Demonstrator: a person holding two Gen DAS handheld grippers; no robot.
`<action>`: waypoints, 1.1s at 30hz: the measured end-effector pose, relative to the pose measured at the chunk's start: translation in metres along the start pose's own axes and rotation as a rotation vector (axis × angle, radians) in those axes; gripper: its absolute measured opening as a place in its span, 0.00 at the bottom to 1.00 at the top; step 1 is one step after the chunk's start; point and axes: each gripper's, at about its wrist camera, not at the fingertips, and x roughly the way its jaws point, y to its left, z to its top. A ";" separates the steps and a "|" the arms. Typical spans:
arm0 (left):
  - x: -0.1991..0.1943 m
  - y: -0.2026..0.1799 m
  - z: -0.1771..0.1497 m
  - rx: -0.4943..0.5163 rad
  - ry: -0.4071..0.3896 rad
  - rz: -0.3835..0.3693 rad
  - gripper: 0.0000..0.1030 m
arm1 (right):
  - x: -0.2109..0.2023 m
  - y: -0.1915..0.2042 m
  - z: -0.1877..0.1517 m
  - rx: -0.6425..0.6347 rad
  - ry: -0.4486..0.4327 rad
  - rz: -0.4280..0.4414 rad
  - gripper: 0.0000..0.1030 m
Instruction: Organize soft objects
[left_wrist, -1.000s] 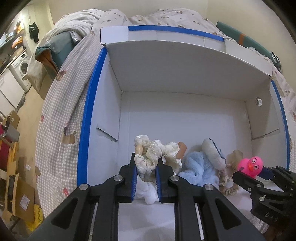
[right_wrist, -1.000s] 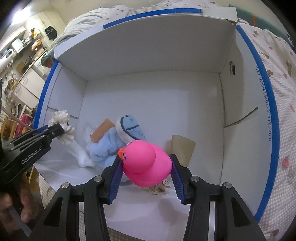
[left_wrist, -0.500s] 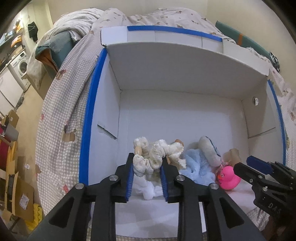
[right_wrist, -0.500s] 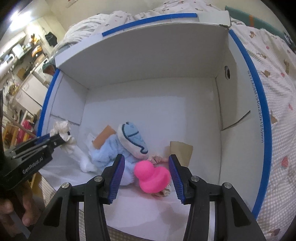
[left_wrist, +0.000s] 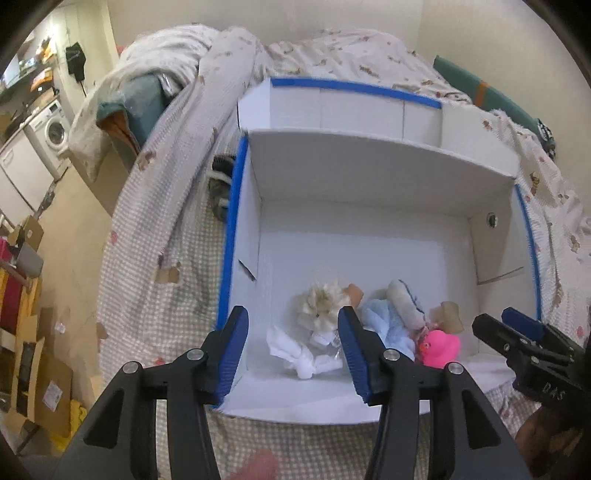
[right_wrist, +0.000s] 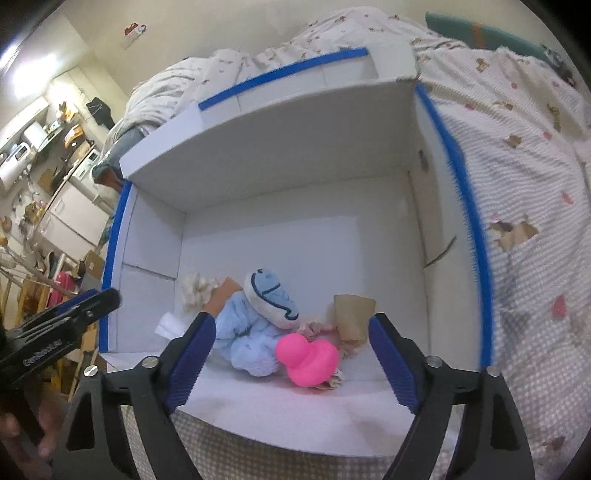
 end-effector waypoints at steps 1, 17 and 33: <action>-0.005 0.002 -0.001 0.000 -0.007 0.003 0.45 | -0.005 0.001 0.000 -0.002 -0.009 -0.009 0.89; -0.070 0.028 -0.048 -0.032 -0.166 0.051 0.86 | -0.081 0.010 -0.032 -0.047 -0.161 -0.017 1.00; -0.069 0.039 -0.069 -0.079 -0.284 0.029 0.94 | -0.095 0.034 -0.055 -0.192 -0.358 -0.161 1.00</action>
